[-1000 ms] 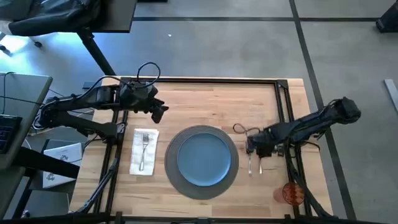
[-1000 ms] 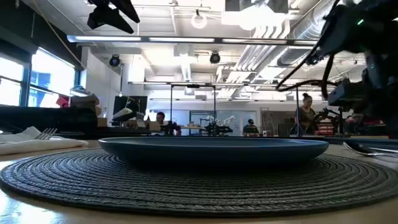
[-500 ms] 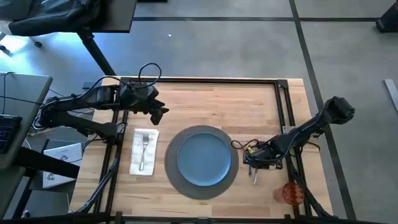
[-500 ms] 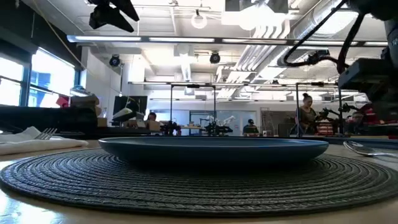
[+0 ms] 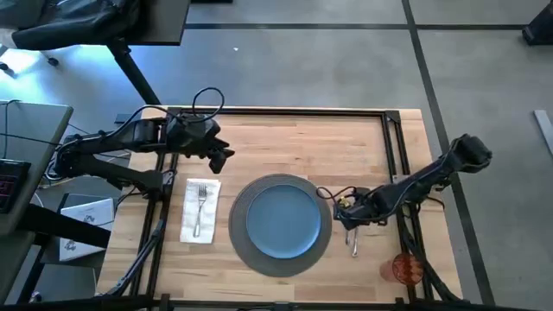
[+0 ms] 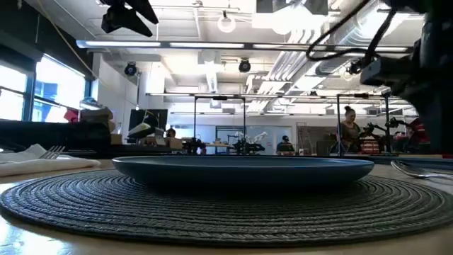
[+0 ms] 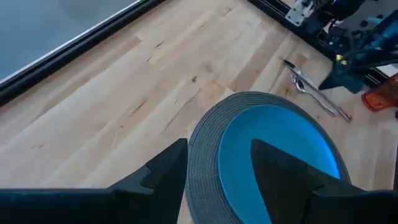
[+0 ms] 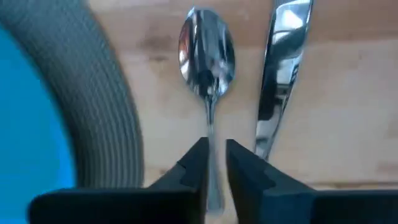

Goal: Set table place
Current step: Put the silver silver spoon on the gray table mat to the right of the blue plate

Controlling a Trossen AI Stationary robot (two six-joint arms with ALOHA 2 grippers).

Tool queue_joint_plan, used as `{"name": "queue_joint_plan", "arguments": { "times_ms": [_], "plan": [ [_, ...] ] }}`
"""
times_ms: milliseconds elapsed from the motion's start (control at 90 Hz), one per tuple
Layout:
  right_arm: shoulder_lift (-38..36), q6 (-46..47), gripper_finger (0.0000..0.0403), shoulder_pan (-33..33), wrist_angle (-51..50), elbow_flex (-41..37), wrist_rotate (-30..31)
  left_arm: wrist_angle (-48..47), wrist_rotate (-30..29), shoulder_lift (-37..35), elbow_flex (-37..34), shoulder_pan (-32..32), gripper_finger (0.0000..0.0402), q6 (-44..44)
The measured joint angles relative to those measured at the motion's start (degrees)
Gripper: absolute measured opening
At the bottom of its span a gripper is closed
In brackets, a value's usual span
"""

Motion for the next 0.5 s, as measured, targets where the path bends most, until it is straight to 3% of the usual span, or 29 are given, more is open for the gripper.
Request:
{"name": "queue_joint_plan", "arguments": {
  "times_ms": [133, 267, 378, 500],
  "plan": [
    [3.6, -4.4, 0.0105, -1.9, 2.8, 0.0, -1.4, 0.0, 0.0, 0.0, 0.0, 0.0, 0.0161, 0.0],
    [8.5, -5.9, 0.0115, -2.8, 5.6, 0.1, -3.4, 0.0, 0.0, 0.0, 0.0, 0.0, 0.0161, -0.8],
    [10.8, -5.6, 0.0096, -3.1, 5.8, 0.3, -5.1, 0.0, 0.0, 0.0, 0.0, 0.0, 0.0161, -1.0],
    [11.2, -5.8, 0.004, -3.1, 6.2, 0.3, -5.4, 0.0, 0.4, 0.0, 0.0, 0.0, 0.0161, -1.1]
  ]
}}
